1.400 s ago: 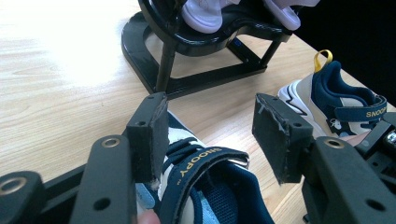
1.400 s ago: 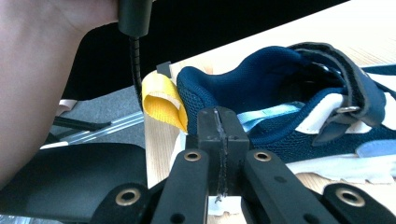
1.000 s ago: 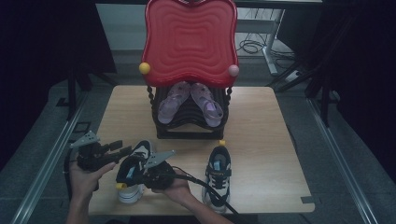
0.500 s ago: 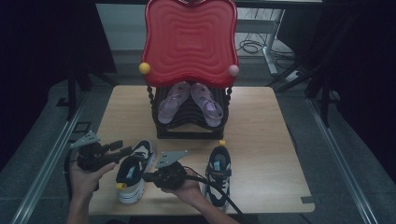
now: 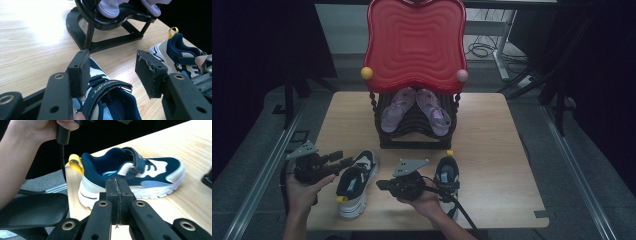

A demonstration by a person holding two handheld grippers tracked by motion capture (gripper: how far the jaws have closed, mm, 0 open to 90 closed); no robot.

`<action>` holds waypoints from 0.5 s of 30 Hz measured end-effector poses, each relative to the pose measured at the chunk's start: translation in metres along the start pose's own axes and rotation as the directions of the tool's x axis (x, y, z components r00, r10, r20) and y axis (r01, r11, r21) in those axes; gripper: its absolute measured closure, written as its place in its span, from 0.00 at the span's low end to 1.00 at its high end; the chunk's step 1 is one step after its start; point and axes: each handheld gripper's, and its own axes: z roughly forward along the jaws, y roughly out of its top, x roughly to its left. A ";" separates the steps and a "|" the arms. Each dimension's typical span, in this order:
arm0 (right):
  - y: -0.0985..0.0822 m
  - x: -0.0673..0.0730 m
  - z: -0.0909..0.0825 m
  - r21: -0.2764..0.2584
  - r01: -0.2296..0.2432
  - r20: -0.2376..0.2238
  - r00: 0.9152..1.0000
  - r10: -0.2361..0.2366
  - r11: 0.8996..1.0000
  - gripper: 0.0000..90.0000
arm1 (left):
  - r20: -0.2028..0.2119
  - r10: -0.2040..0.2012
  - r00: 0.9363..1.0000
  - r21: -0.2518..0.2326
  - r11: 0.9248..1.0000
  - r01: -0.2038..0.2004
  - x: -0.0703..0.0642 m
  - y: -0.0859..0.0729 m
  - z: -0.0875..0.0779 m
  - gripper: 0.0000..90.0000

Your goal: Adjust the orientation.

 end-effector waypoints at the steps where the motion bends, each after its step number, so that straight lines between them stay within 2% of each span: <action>1: -0.001 -0.001 -0.003 -0.002 -0.001 0.004 1.000 0.001 1.000 1.00 | 0.000 0.000 1.000 0.001 1.000 0.000 0.000 0.000 0.000 0.51; 8: -0.009 -0.010 -0.026 -0.014 -0.016 0.053 0.998 0.017 1.000 1.00 | 0.002 0.000 1.000 0.008 1.000 0.000 0.000 0.000 0.001 0.51; 15: -0.020 -0.017 -0.053 -0.030 -0.040 0.108 0.993 0.044 0.999 1.00 | 0.002 0.003 1.000 0.011 1.000 -0.003 -0.001 0.000 0.003 0.51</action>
